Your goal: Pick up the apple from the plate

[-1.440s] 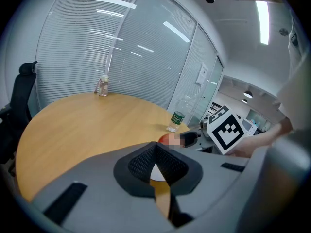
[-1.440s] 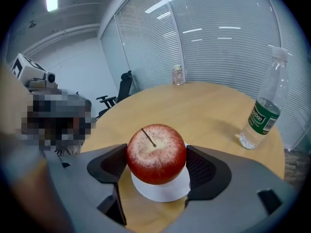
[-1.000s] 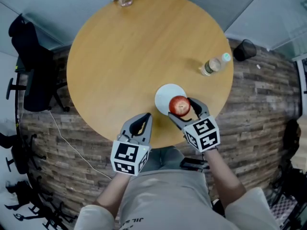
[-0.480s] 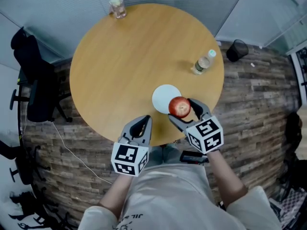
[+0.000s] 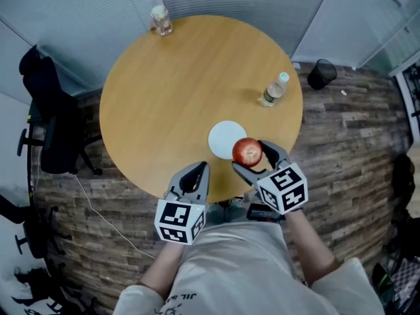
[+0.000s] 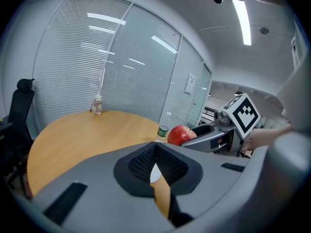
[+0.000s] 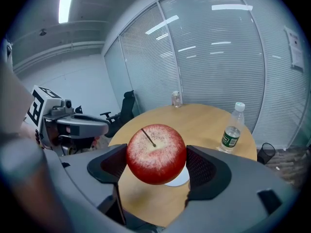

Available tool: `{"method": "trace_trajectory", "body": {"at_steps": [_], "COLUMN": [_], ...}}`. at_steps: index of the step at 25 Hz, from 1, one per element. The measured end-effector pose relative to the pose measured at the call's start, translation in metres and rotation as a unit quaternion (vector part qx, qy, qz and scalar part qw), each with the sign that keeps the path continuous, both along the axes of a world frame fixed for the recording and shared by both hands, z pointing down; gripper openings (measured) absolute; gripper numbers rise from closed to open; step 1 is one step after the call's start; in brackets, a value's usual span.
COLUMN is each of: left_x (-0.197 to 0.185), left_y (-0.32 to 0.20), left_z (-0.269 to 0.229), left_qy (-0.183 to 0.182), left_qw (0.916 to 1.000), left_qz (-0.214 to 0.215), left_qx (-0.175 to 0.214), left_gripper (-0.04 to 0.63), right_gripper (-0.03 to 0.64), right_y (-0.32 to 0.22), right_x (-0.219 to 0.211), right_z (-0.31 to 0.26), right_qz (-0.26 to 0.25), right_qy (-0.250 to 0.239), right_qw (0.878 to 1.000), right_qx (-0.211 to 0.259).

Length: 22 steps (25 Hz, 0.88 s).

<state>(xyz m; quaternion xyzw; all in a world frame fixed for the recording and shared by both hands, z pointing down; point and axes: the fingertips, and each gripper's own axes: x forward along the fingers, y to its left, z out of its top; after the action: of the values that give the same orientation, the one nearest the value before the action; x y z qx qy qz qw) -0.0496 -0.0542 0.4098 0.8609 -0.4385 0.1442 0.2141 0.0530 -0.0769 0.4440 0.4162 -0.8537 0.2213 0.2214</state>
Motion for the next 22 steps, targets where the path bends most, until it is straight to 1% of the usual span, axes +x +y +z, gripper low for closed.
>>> {"method": "trace_trajectory", "body": {"at_steps": [11, 22], "left_x": [0.013, 0.017], "left_y": [0.0, 0.001], "left_z": [-0.01, -0.008], "left_qy": [0.002, 0.003], "left_qw": [0.9999, 0.9999], "left_qz": [0.01, 0.012], "left_qx": [0.011, 0.008], "left_gripper": [0.003, 0.003], "right_gripper": [0.387, 0.387], "right_y": [0.002, 0.003], "right_x": [-0.005, -0.001], "right_z": [-0.009, -0.009], "right_qz": [-0.005, -0.002], "right_qy": [-0.01, -0.012], "right_qw": [1.0, 1.0], "right_qx": [0.009, 0.005]}}
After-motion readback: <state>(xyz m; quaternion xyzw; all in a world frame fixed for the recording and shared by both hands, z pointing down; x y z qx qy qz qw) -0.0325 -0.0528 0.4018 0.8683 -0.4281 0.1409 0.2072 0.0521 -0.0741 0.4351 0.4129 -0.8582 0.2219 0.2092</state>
